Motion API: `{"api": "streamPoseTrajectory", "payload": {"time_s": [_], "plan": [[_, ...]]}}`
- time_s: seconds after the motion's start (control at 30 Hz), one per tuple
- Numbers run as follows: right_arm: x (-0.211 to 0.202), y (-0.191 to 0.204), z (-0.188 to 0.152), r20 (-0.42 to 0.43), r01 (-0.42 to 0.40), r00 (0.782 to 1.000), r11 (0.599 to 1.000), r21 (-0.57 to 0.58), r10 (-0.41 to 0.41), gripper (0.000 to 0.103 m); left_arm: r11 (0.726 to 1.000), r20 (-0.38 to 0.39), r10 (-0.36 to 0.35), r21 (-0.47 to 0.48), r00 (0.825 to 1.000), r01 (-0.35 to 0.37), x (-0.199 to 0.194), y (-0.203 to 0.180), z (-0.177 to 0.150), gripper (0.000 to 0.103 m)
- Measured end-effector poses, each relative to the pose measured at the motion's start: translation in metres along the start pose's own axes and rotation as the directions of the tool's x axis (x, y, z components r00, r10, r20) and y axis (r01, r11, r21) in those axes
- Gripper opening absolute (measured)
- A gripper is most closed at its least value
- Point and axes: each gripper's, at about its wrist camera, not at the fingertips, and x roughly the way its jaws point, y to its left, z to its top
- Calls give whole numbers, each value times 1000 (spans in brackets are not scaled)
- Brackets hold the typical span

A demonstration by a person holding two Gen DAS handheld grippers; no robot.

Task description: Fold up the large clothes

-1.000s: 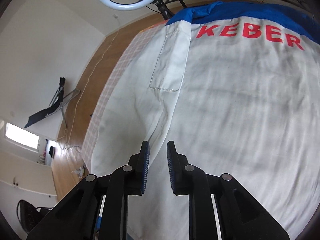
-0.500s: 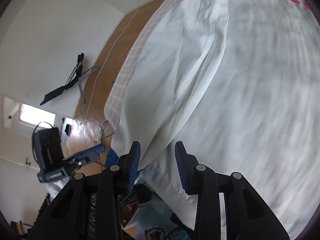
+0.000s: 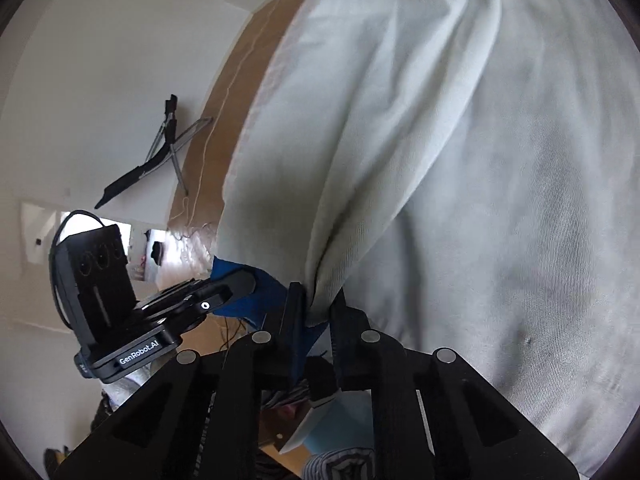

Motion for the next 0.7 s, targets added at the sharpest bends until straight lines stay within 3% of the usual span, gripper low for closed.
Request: {"api": "streamPoseTrajectory", "payload": {"time_s": [0.07, 0.23, 0.33, 0.47, 0.57, 0.7], "plan": [[-7, 16, 2, 24, 21, 1000, 998, -61, -19, 10, 1000, 27, 10, 15, 1000, -10, -9, -1, -1, 4], [23, 6, 1, -43, 134, 989, 987, -88, -139, 10, 996, -115, 89, 11, 989, -88, 37, 14, -14, 4], [20, 4, 1, -50, 131, 990, 988, -79, -135, 14, 987, -98, 138, 91, 986, -129, 40, 1, -15, 5], [-2, 15, 2, -70, 152, 984, 978, -143, -163, 14, 991, -92, 128, 49, 988, -123, 30, 1, -14, 6], [-39, 31, 9, -18, 176, 983, 961, -213, -184, 14, 993, -76, 115, 11, 990, -114, 14, 8, -14, 8], [-107, 46, 35, 121, 208, 976, 945, -252, -182, 22, 994, 37, 110, 3, 993, -111, -24, 2, -4, 10]]}}
